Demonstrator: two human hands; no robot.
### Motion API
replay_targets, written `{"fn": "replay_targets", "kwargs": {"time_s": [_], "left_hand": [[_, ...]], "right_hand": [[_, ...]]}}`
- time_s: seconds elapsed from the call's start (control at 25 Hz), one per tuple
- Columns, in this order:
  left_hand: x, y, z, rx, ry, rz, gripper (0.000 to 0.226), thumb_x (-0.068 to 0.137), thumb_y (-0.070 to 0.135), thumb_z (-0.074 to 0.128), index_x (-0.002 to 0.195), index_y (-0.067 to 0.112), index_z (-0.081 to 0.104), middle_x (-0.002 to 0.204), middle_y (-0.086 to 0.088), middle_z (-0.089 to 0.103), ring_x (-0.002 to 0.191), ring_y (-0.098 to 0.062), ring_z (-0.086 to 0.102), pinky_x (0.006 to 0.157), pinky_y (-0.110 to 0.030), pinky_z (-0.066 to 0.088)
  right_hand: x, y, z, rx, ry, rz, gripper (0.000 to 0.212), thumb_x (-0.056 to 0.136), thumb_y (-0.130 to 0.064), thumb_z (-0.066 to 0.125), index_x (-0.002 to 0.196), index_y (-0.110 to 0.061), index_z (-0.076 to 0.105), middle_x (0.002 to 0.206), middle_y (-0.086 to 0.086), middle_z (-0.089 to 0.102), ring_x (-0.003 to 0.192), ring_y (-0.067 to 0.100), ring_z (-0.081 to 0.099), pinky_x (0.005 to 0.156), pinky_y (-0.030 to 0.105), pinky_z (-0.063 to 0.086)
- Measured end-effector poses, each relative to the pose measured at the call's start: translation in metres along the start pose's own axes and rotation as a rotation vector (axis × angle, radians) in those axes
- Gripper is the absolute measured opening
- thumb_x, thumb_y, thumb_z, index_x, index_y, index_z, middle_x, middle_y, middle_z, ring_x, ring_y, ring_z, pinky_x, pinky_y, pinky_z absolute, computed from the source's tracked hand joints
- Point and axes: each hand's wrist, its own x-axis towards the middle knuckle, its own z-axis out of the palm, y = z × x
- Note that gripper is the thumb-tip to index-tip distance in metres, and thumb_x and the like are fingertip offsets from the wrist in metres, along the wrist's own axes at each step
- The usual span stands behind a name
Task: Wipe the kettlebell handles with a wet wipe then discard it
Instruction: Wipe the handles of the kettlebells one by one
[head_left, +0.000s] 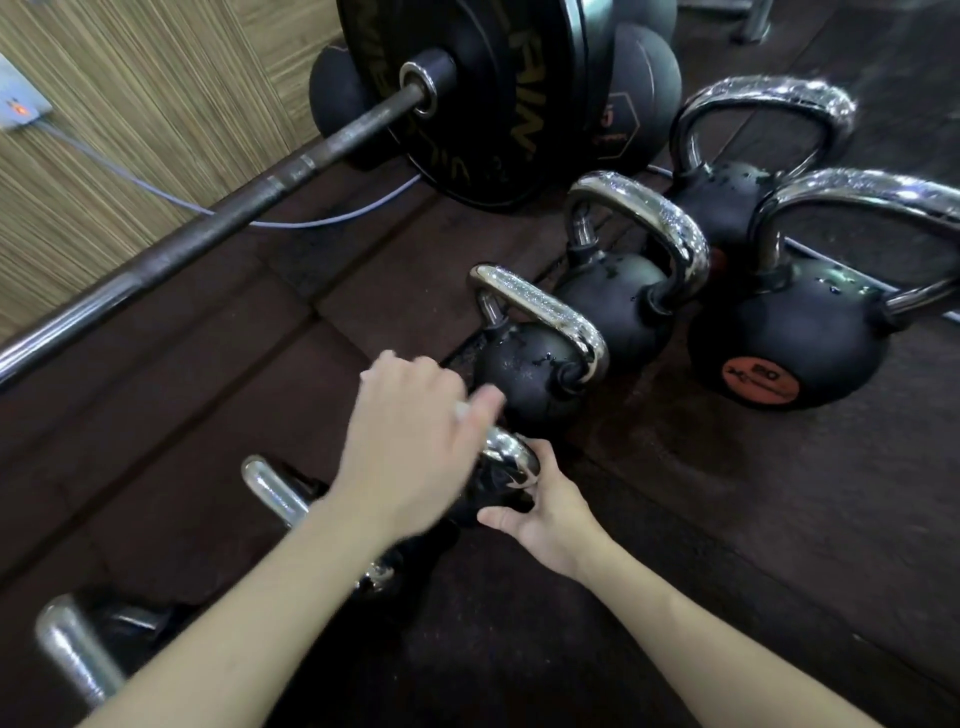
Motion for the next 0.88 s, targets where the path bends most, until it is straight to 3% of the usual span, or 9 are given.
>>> {"fn": "replay_targets", "kwargs": {"time_s": [0.08,0.16,0.24,0.36,0.44,0.6,0.64,0.76,0.88], "left_hand": [[-0.018,0.027,0.013,0.066,-0.054,0.153,0.052,0.104,0.06,0.026,0.092,0.021,0.059,0.086,0.001,0.051,0.092,-0.026,0.049,0.113,-0.048,0.035],[-0.028,0.045,0.027,0.136,-0.051,0.247,0.062,0.102,0.067,0.034,0.097,0.014,0.065,0.092,-0.001,0.053,0.095,-0.026,0.05,0.117,-0.048,0.036],[-0.027,0.036,0.03,0.059,0.046,0.288,0.06,0.104,0.065,0.034,0.097,0.014,0.065,0.091,-0.001,0.052,0.091,-0.025,0.05,0.106,-0.044,0.042],[-0.007,-0.002,0.013,-0.082,0.079,0.12,0.051,0.107,0.057,0.026,0.083,0.022,0.053,0.082,0.004,0.045,0.082,-0.025,0.047,0.085,-0.041,0.039],[0.003,-0.025,0.007,-0.15,0.059,-0.046,0.046,0.109,0.051,0.02,0.08,0.025,0.043,0.079,0.005,0.045,0.081,-0.027,0.05,0.084,-0.046,0.044],[0.025,-0.06,-0.001,-0.618,-0.073,-0.494,0.067,0.109,0.06,0.015,0.085,0.02,0.063,0.089,0.002,0.066,0.093,-0.019,0.06,0.091,-0.04,0.04],[0.022,-0.055,-0.002,-0.573,-0.064,-0.483,0.068,0.108,0.062,0.015,0.083,0.018,0.061,0.086,0.001,0.064,0.092,-0.02,0.058,0.09,-0.041,0.04],[0.002,-0.025,0.004,-0.081,0.046,-0.058,0.052,0.107,0.06,0.014,0.076,0.029,0.042,0.081,0.005,0.048,0.086,-0.023,0.045,0.097,-0.046,0.042],[-0.02,0.014,0.018,0.098,0.044,0.233,0.05,0.102,0.063,0.035,0.096,0.021,0.061,0.095,0.003,0.054,0.098,-0.023,0.05,0.119,-0.044,0.029]], "right_hand": [[-0.003,0.003,0.0,-0.005,-0.021,-0.011,0.063,0.086,-0.021,0.08,0.14,-0.03,0.048,0.117,-0.028,0.054,0.105,-0.012,0.054,0.101,0.003,0.04],[-0.004,0.004,-0.003,-0.07,-0.173,-0.008,0.059,0.104,-0.005,0.059,0.115,-0.062,0.047,0.106,-0.029,0.034,0.094,-0.024,0.045,0.1,-0.005,0.029],[-0.004,-0.002,-0.004,0.045,-0.138,0.03,0.05,0.093,-0.025,0.078,0.105,-0.065,0.05,0.103,-0.025,0.045,0.095,-0.029,0.051,0.1,0.0,0.036],[-0.004,-0.004,-0.001,0.063,-0.025,-0.021,0.088,0.072,-0.044,0.092,0.144,-0.035,0.041,0.123,-0.018,0.063,0.119,0.0,0.06,0.108,0.026,0.048],[-0.005,-0.007,-0.001,0.033,-0.029,-0.031,0.096,0.078,-0.032,0.092,0.152,-0.036,0.032,0.132,-0.017,0.064,0.127,0.003,0.059,0.113,0.028,0.046],[-0.003,-0.001,-0.004,0.036,-0.031,-0.067,0.098,0.08,-0.03,0.091,0.156,-0.036,0.029,0.137,-0.016,0.062,0.129,0.002,0.055,0.105,0.018,0.042],[-0.001,0.003,-0.003,0.055,-0.04,-0.066,0.097,0.08,-0.029,0.091,0.155,-0.036,0.029,0.137,-0.016,0.063,0.129,0.0,0.055,0.104,0.017,0.042],[-0.002,-0.001,-0.003,0.036,-0.004,-0.074,0.092,0.079,-0.025,0.091,0.15,-0.037,0.034,0.129,-0.017,0.066,0.122,-0.003,0.061,0.104,0.017,0.047],[-0.001,0.004,-0.004,0.002,-0.011,-0.096,0.061,0.089,-0.016,0.08,0.136,-0.033,0.046,0.114,-0.023,0.062,0.103,-0.019,0.061,0.088,0.01,0.051]]}}
